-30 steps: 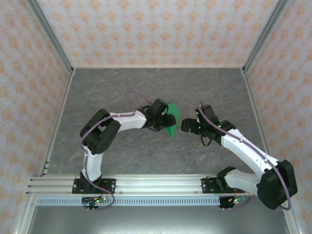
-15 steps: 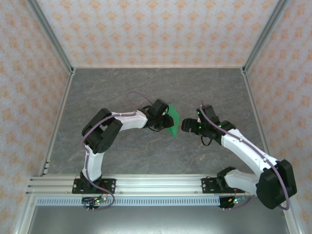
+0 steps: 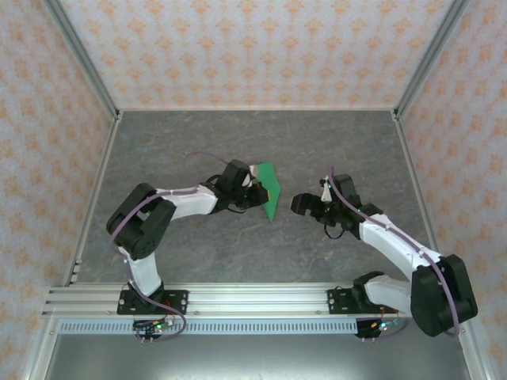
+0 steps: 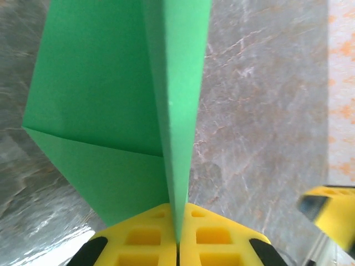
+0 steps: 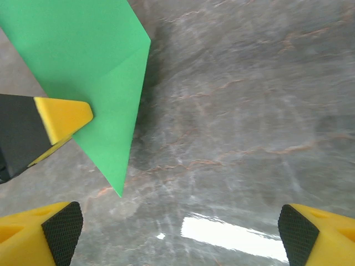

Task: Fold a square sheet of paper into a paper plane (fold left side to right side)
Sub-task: Fold the wing for the fifth time at the center of the table.

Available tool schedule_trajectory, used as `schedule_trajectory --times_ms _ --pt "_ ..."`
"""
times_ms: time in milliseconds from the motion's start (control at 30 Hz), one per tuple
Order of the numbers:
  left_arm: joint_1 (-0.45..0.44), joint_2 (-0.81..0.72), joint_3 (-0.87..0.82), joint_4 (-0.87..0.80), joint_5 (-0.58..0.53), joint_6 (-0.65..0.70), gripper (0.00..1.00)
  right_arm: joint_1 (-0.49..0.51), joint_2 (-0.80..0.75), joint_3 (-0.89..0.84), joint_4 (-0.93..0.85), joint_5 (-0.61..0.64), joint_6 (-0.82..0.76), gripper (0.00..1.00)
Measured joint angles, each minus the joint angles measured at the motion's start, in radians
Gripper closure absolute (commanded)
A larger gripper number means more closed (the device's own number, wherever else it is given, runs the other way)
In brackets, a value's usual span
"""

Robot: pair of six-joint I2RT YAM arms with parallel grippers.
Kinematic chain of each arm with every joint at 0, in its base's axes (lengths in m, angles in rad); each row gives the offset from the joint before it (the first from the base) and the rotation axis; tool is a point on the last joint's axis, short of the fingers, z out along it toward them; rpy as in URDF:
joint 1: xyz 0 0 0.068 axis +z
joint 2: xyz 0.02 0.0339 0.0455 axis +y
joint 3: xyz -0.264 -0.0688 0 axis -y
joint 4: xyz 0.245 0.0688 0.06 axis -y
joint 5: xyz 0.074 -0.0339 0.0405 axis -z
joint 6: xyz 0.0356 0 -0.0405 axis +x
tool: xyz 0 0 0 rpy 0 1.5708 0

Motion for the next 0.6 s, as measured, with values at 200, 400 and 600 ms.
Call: schedule_trajectory --times_ms 200,400,600 --pt "0.063 -0.078 -0.13 0.107 0.128 0.043 0.96 -0.003 0.208 -0.024 0.298 -0.19 0.062 0.11" --pt "0.064 -0.081 -0.18 0.151 0.227 0.076 0.98 -0.003 0.453 0.018 0.552 -0.32 0.139 0.16" --pt "0.064 -0.085 -0.187 0.154 0.272 0.095 0.98 -0.007 0.59 0.068 0.751 -0.382 0.216 0.24"
